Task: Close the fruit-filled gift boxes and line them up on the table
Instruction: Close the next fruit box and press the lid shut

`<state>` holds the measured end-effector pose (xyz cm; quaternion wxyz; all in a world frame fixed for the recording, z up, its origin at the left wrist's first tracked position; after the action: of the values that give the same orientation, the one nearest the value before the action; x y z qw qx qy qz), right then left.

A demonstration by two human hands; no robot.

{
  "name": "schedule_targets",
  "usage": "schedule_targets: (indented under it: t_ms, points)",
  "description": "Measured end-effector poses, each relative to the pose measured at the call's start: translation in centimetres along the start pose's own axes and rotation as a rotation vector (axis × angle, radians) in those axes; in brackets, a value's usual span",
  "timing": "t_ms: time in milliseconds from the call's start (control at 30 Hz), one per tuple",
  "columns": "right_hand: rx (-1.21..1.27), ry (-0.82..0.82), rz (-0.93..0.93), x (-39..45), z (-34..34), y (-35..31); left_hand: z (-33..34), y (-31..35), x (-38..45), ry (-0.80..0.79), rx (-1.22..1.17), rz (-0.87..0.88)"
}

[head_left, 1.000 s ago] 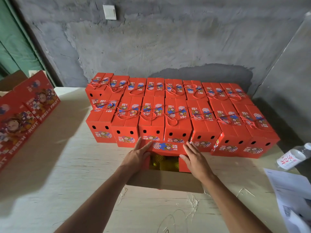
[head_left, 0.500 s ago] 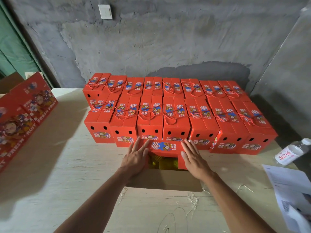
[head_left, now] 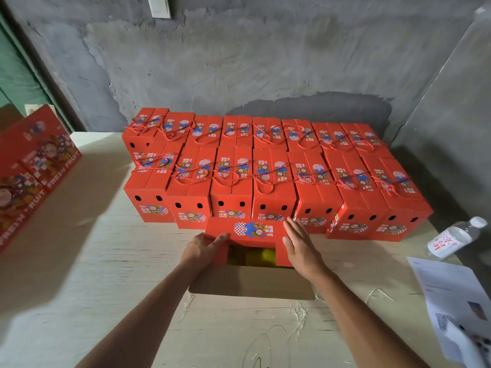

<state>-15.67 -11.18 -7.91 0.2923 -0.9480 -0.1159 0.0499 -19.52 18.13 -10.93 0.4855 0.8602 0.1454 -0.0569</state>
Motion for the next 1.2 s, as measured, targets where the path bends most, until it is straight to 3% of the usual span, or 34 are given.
schedule_targets:
  t_ms: [467,533,633,700,767,967,1100,1200]
  points:
    - [0.091,0.103,-0.011,-0.5,-0.9,-0.1,-0.3,0.7,-1.0,0.062,-0.047,0.007]
    - [0.129,0.17,-0.001,-1.0,-1.3,0.1,-1.3,1.8,-1.6,0.164,0.125,0.107]
    - [0.135,0.294,0.017,-1.8,-2.2,0.5,-2.1,5.1,-2.8,0.332,0.352,0.414]
    - [0.123,0.323,0.028,-2.0,-2.7,0.4,-1.6,6.9,-3.8,0.365,0.447,0.605]
    - [0.145,0.316,0.019,-2.2,-2.9,0.3,-1.5,7.6,-4.7,0.374,0.482,0.69]
    - [0.354,0.303,0.057,-2.9,-3.3,1.7,-2.7,5.9,-4.8,0.222,0.319,0.584]
    - [0.57,0.184,0.033,-3.8,-2.5,2.6,-4.2,3.3,-5.3,0.112,0.037,0.444]
    - [0.611,0.08,0.029,-4.5,-1.5,2.5,-4.6,2.3,-5.7,0.042,0.032,0.452]
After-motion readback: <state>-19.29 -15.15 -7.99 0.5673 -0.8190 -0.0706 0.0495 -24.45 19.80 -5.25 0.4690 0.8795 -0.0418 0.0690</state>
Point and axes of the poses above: each hand's wrist, its own x-axis towards the middle knuckle, its own z-axis out of the palm, y = z × x, the point moved 9 cm from there along x, towards the middle knuckle, and after that the axes turned 3 degrees about z, right-handed, at the moved point
